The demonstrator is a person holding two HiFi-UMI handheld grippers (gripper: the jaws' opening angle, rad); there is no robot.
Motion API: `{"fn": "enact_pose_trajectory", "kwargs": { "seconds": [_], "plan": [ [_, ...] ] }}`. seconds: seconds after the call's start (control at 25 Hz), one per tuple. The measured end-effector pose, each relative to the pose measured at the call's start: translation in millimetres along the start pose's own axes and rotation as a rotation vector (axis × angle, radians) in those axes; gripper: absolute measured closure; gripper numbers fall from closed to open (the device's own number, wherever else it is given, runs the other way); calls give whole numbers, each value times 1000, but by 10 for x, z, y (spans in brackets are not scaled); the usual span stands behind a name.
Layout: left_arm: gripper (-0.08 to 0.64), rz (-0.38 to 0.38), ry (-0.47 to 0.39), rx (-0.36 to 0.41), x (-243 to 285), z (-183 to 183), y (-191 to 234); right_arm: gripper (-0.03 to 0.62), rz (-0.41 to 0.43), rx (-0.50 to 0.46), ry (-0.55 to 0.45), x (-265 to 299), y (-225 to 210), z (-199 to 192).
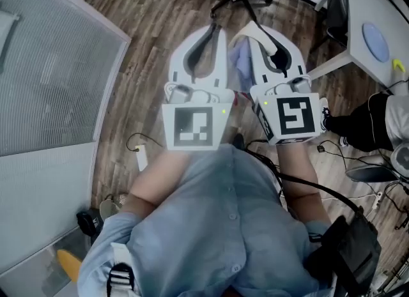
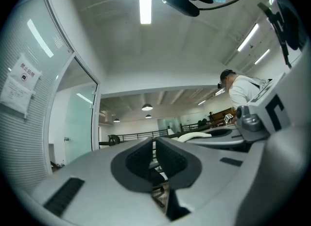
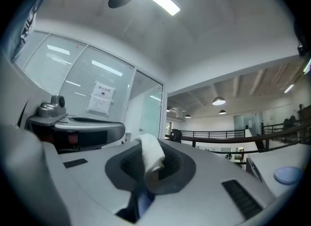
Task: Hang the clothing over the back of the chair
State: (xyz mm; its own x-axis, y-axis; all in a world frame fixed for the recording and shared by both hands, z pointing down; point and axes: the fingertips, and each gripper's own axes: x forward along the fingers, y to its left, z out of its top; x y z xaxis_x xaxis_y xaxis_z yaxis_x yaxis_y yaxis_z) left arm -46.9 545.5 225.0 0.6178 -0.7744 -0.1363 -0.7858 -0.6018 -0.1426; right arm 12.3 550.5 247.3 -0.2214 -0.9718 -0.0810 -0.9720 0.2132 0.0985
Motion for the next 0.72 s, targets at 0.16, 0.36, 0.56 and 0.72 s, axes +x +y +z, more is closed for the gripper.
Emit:
{"fn": "enact_pose_trajectory", "kwargs": {
  "seconds": [0.16,0.36,0.56,0.72],
  "plan": [
    [535,34,40,-23,84,-97,113,572,51,10,35,141,-2,-47],
    [535,63,52,-10,177,-197,239,571,92,7,36,312,-9,-85],
    [535,59,76,0,482,-362,465,571,104,0,31,709,-90,-168],
    [535,53,56,0,922,-463,744,572,93,-1,33,1208,-241,-255]
  ]
}}
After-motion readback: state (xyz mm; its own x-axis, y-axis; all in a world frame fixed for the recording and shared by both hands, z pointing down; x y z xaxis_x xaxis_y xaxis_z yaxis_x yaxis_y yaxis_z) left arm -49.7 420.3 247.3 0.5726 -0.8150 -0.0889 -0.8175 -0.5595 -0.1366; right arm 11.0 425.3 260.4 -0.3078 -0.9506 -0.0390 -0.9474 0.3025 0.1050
